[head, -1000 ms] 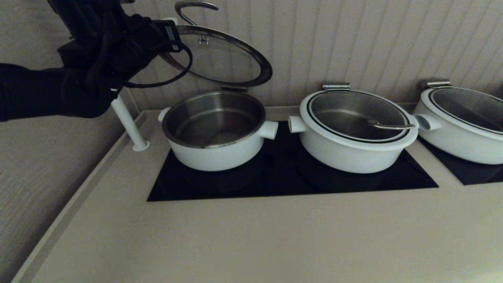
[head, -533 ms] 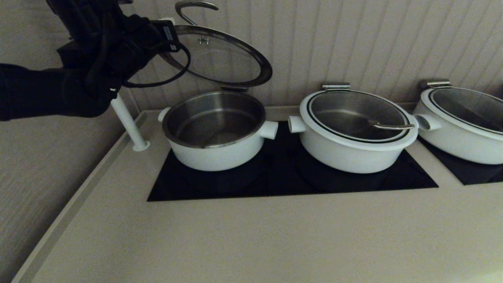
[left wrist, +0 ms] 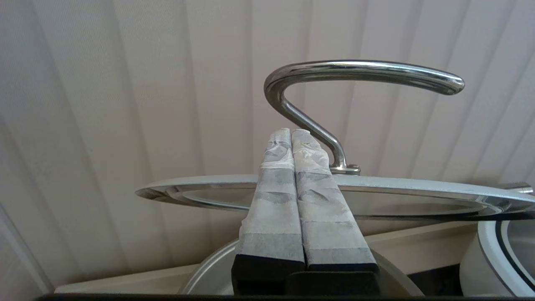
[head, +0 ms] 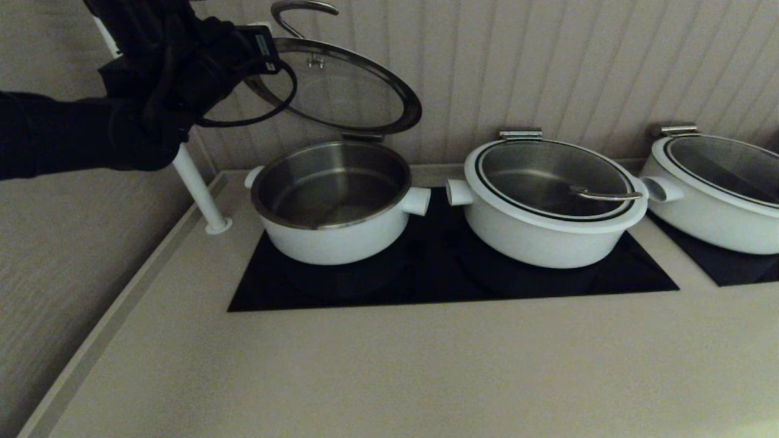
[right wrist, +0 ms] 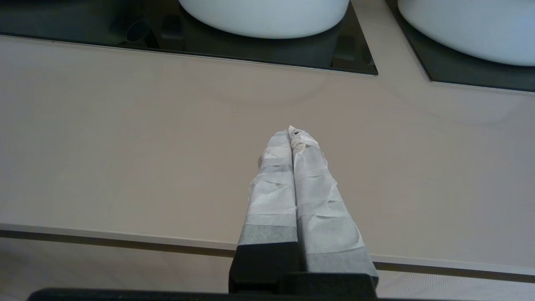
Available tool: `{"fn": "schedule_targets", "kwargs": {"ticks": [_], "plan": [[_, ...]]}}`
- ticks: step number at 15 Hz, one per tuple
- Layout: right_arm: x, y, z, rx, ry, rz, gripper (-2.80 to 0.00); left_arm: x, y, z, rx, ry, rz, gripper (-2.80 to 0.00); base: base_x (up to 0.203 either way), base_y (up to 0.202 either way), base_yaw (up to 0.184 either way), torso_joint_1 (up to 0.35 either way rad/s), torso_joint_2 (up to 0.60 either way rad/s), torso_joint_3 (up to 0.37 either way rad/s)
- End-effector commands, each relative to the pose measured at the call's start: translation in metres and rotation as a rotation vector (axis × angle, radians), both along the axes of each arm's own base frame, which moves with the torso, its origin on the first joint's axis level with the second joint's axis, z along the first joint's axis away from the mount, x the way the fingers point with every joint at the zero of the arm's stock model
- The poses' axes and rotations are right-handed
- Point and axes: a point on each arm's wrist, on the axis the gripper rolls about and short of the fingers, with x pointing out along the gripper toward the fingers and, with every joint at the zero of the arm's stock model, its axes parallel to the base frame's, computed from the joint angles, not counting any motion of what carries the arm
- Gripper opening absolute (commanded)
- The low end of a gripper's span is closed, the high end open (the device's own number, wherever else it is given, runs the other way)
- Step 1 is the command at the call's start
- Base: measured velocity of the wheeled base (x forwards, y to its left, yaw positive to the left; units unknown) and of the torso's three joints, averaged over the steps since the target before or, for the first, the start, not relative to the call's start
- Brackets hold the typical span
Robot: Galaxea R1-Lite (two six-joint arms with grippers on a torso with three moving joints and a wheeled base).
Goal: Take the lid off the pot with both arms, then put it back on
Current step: Close the pot lid
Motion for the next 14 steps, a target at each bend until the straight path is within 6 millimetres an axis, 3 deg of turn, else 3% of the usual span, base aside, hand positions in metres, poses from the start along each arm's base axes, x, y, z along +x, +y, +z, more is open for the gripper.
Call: {"fn": "schedule_targets", "kwargs": {"ticks": [1, 14], "plan": [[0.000, 0.000, 0.000, -0.001, 0.001, 0.001, -2.80, 0.003, -0.001, -0.001, 0.000, -0.001, 0.001, -2.80, 0.000, 0.000, 0.000, 0.000, 0.00, 0.000], [0.000, 0.000, 0.000, -0.001, 0.001, 0.001, -2.80, -0.002, 0.001, -0.026, 0.019, 0.087, 0.004, -2.80, 0.000, 0.000, 0.000, 0.000, 0.00, 0.000]]}}
